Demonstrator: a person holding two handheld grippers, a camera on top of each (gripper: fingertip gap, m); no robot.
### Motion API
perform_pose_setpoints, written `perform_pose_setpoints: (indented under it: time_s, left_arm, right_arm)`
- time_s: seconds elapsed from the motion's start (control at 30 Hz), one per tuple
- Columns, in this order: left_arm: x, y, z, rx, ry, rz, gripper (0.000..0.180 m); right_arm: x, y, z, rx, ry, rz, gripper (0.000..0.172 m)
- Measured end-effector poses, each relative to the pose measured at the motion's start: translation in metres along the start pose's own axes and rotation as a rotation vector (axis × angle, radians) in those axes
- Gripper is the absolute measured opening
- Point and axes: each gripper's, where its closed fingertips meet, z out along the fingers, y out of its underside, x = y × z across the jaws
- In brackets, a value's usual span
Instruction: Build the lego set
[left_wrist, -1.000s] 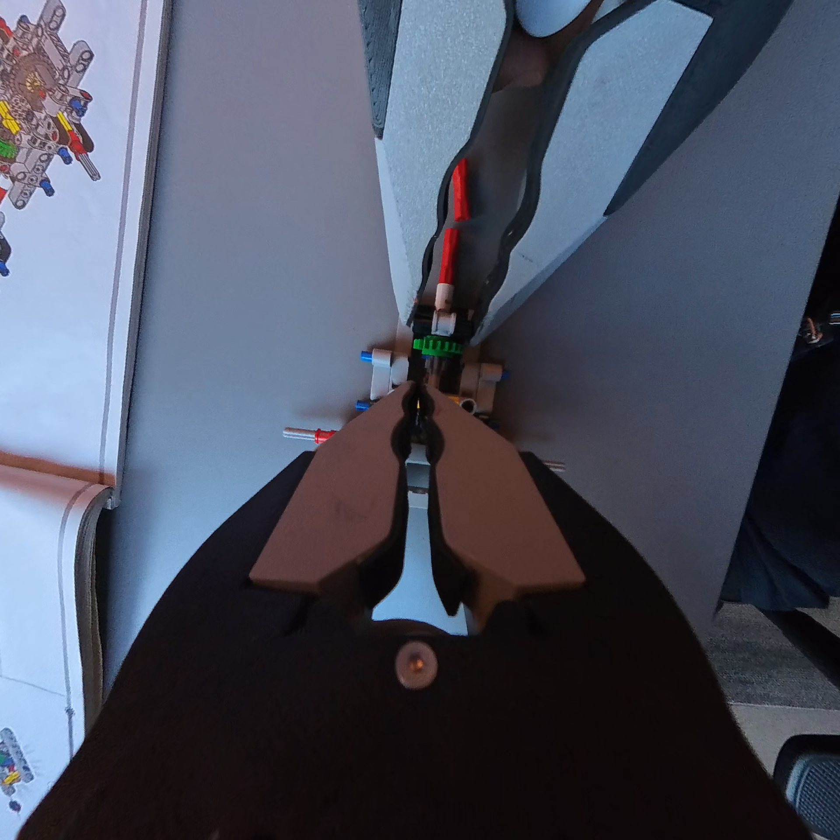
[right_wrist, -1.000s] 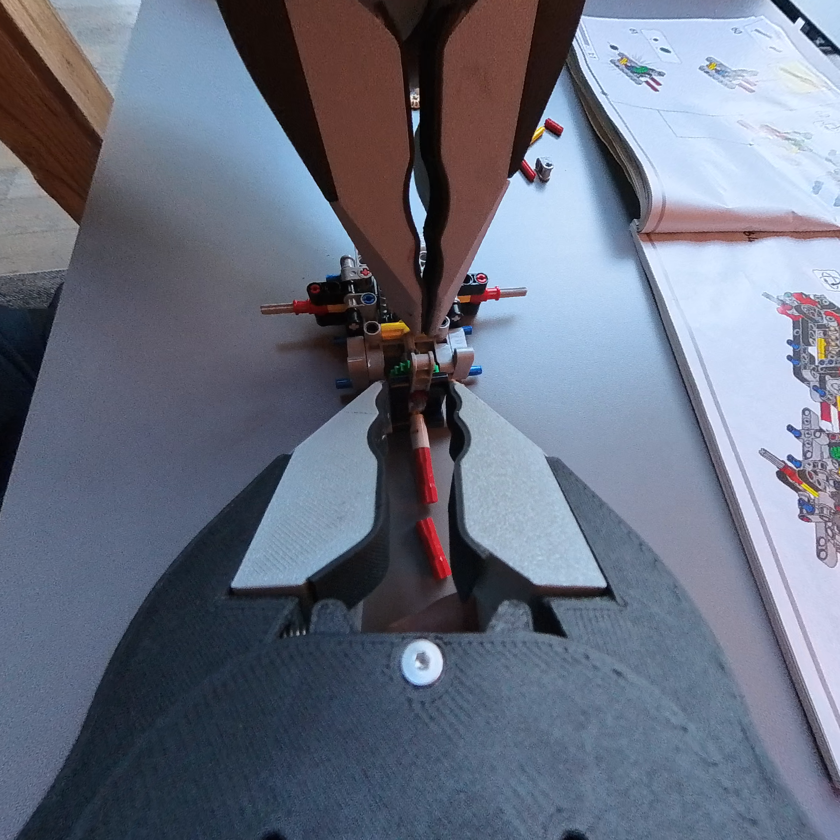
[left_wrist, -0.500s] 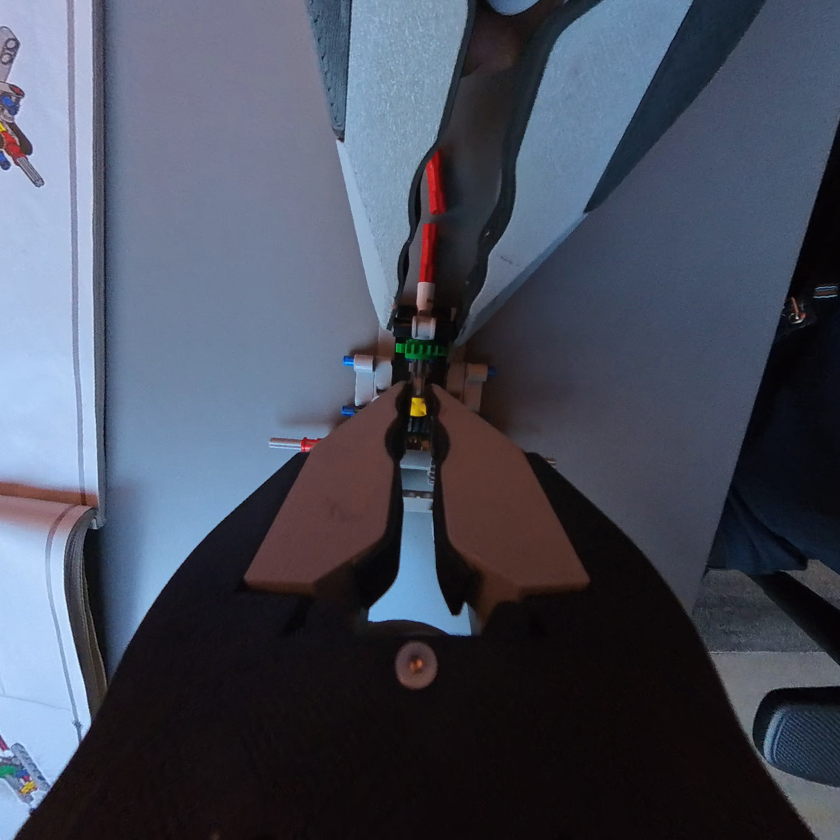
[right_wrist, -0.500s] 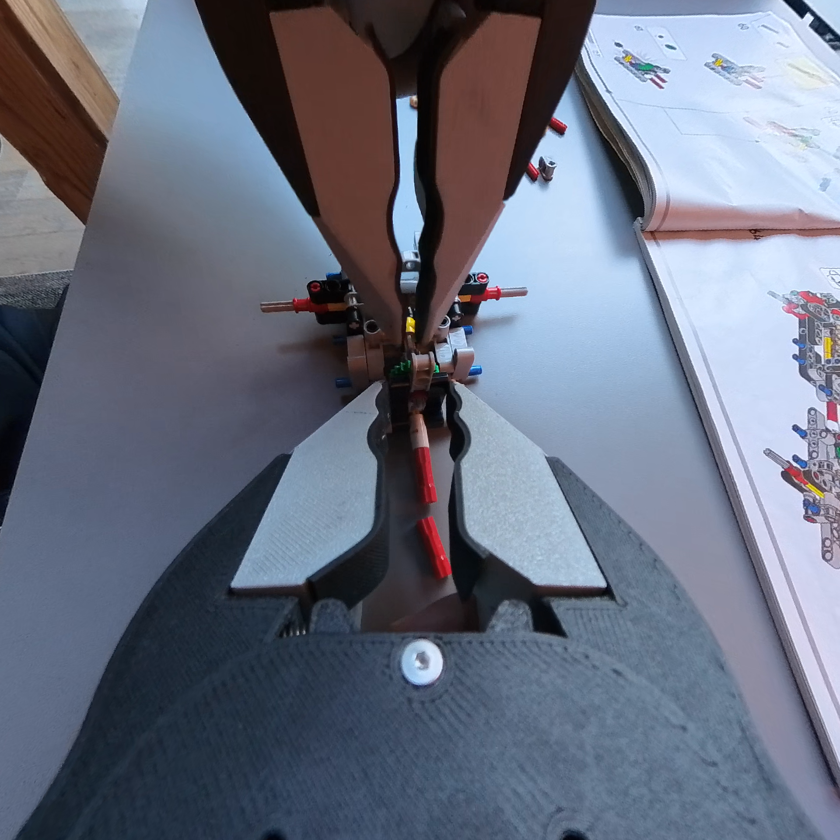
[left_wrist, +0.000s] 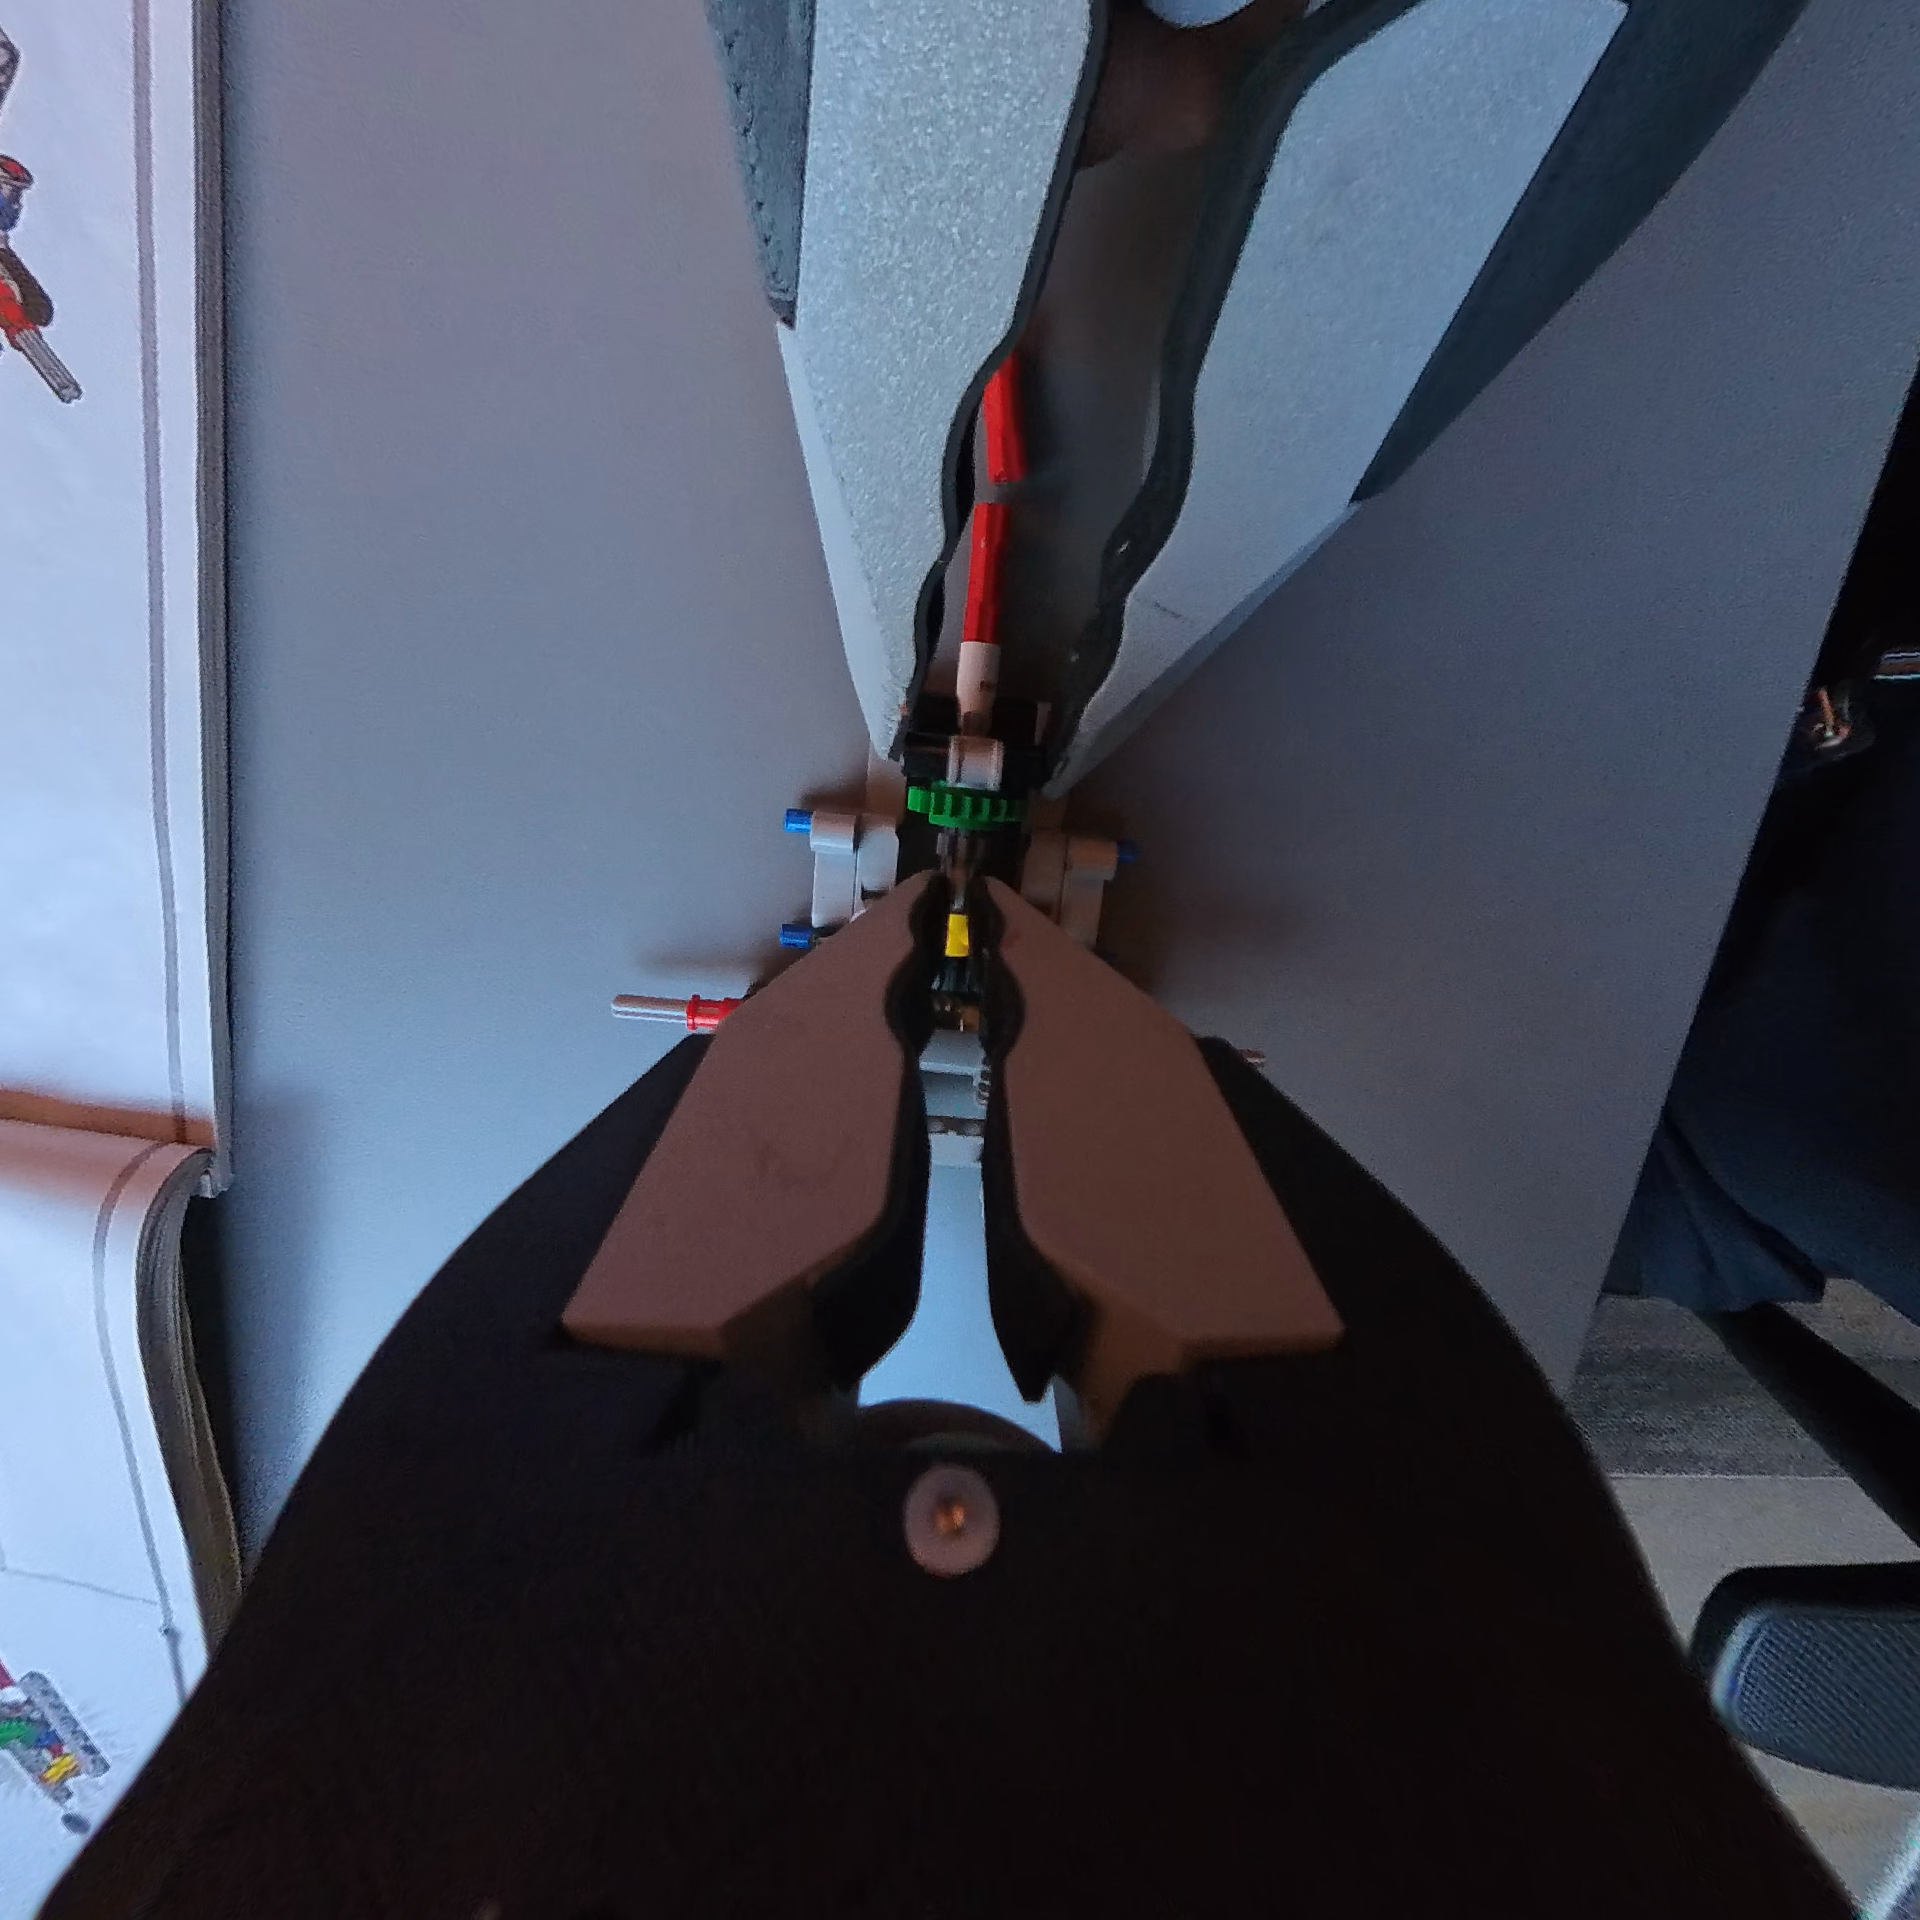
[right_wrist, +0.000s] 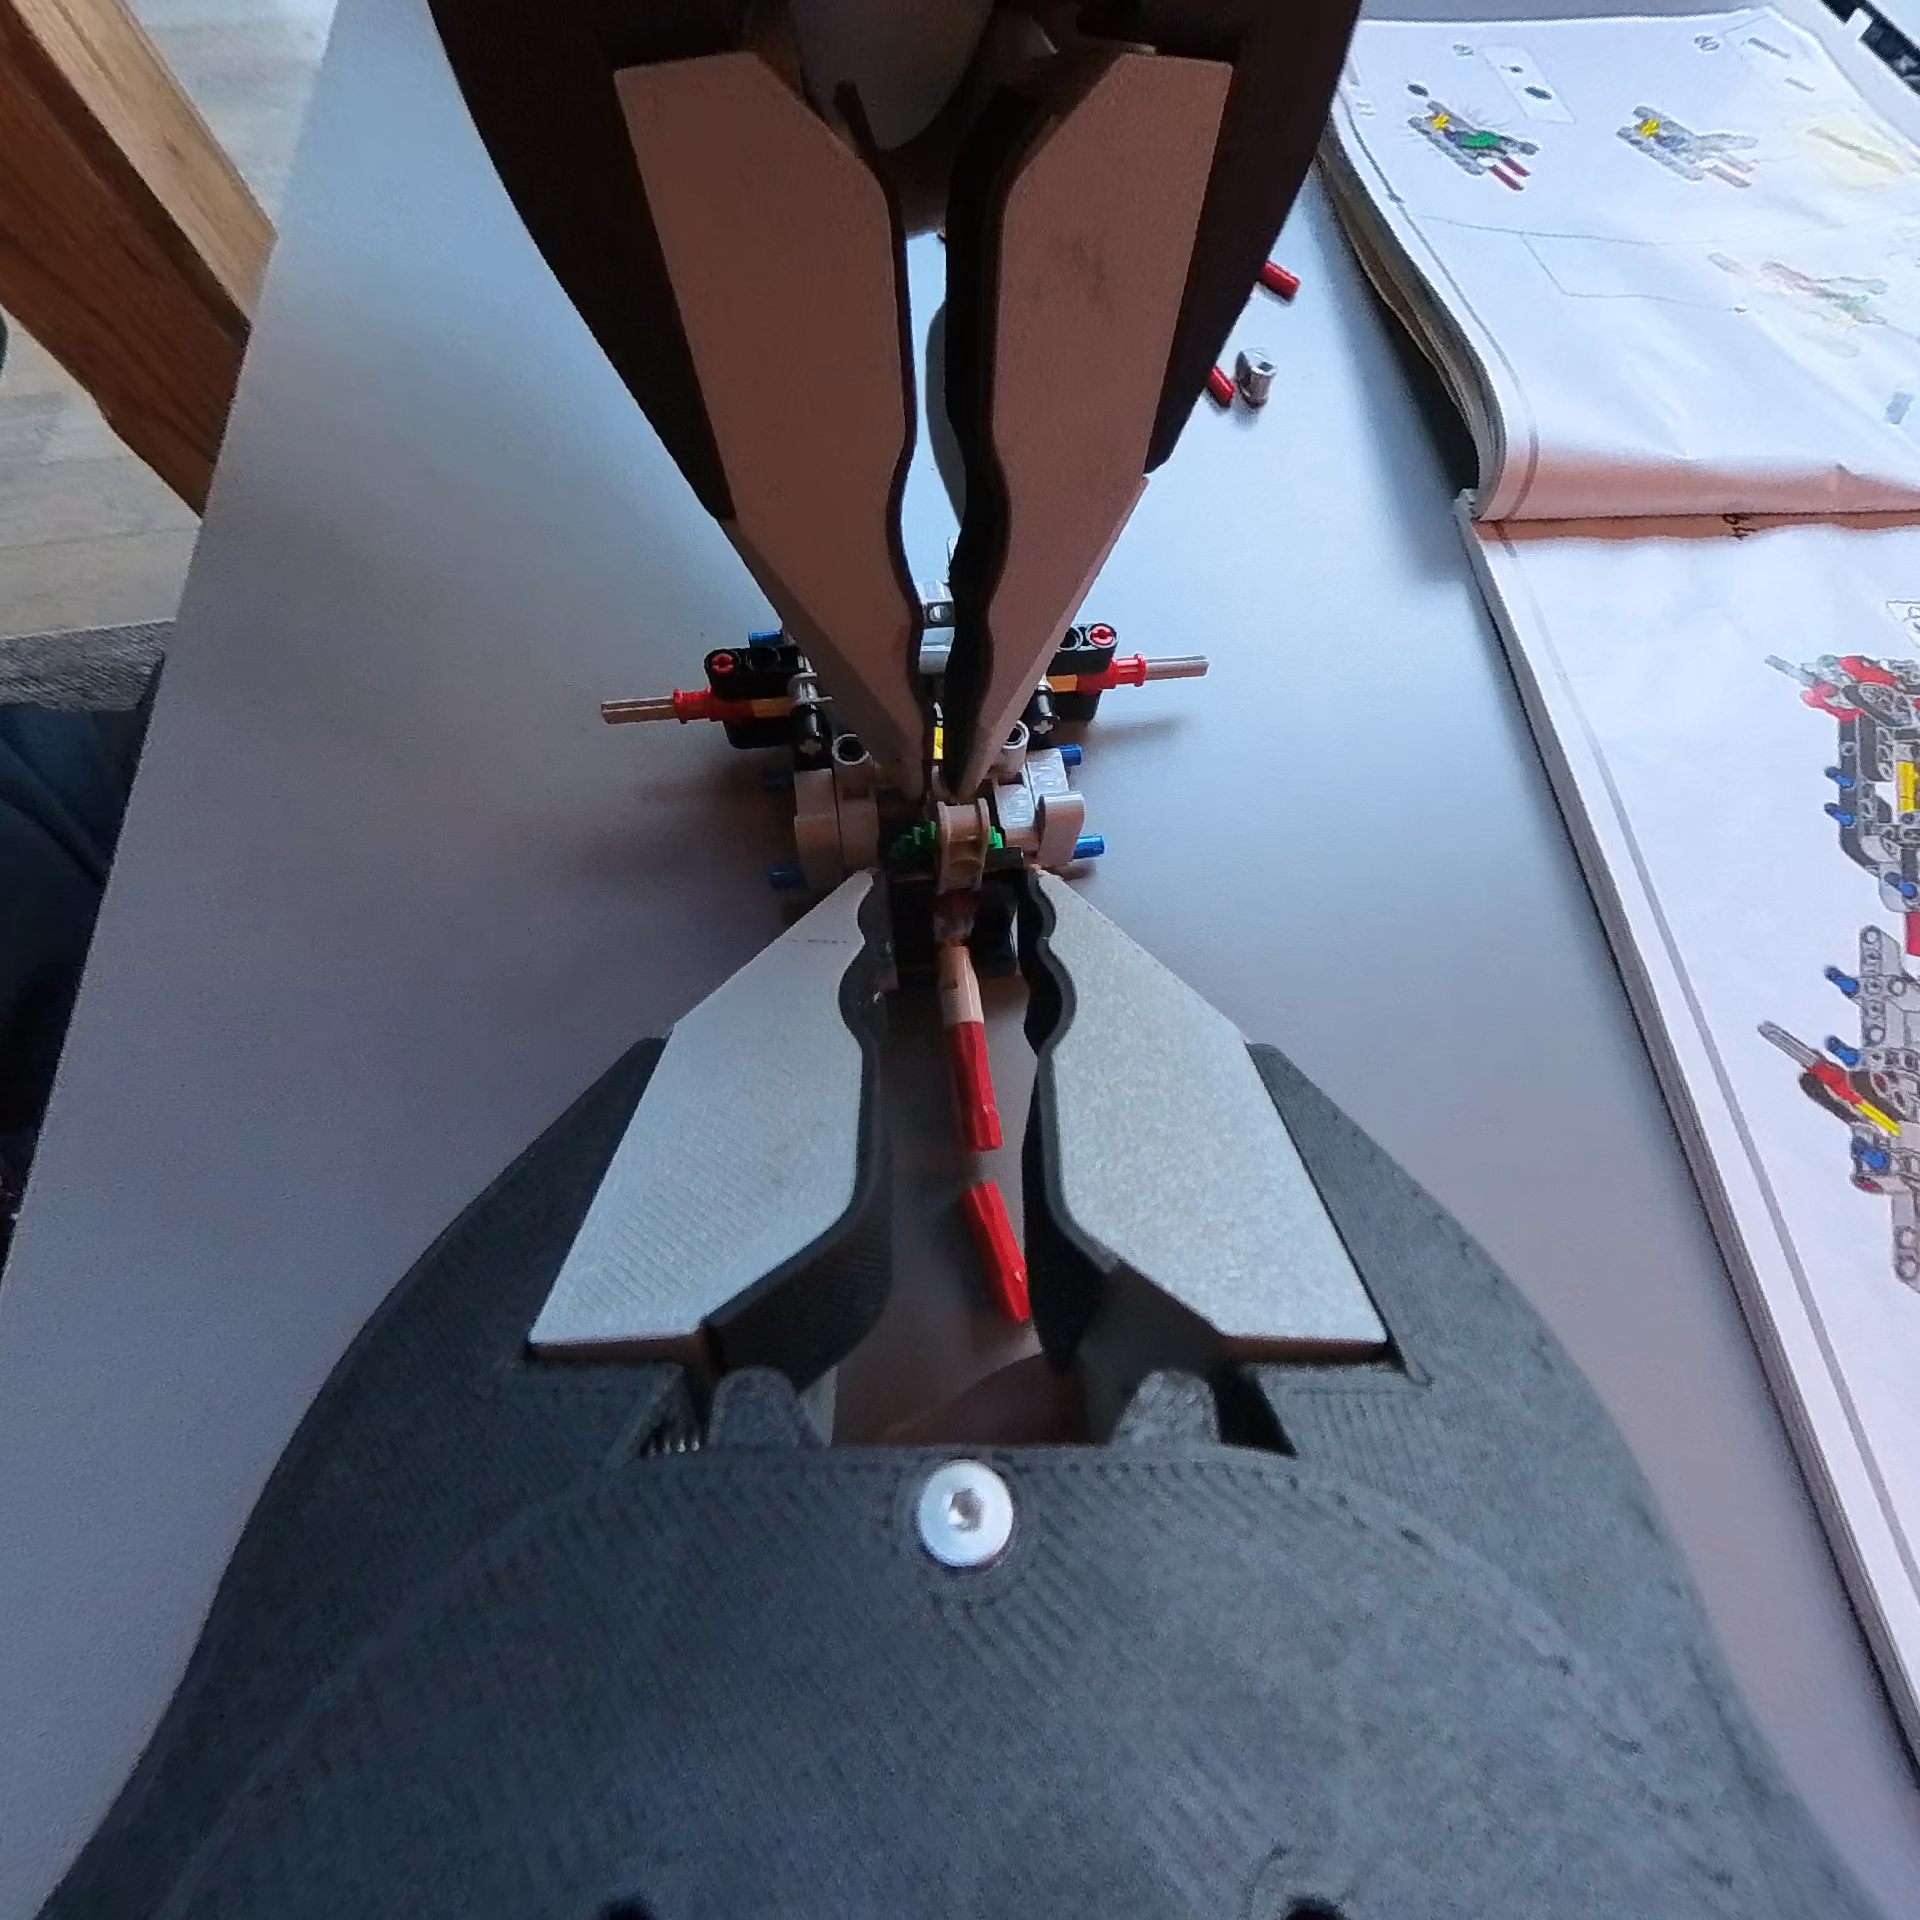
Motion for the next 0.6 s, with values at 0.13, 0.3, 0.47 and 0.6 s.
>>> perform_pose_setpoints:
  time_s: [0.13, 0.3, 0.47, 0.6]
  left_arm:
    - [0.0029, 0.0007, -0.0002, -0.014, 0.007, 0.022, 0.0]
    - [0.0027, -0.0015, -0.0002, 0.029, 0.029, 0.002, 0.0]
    - [0.0027, -0.0044, 0.0006, 0.118, 0.089, -0.071, 0.0]
    - [0.0026, -0.0052, 0.0005, 0.165, 0.078, -0.109, 0.0]
  right_arm:
    - [-0.0037, -0.0005, 0.0017, -0.005, -0.003, -0.014, 0.022]
    - [-0.0032, 0.0005, 0.0012, -0.009, -0.015, 0.006, 0.022]
    - [-0.0014, 0.0011, 0.0002, -0.009, -0.019, 0.021, 0.021]
    - [-0.0014, 0.0009, 0.0003, -0.01, -0.014, 0.015, 0.021]
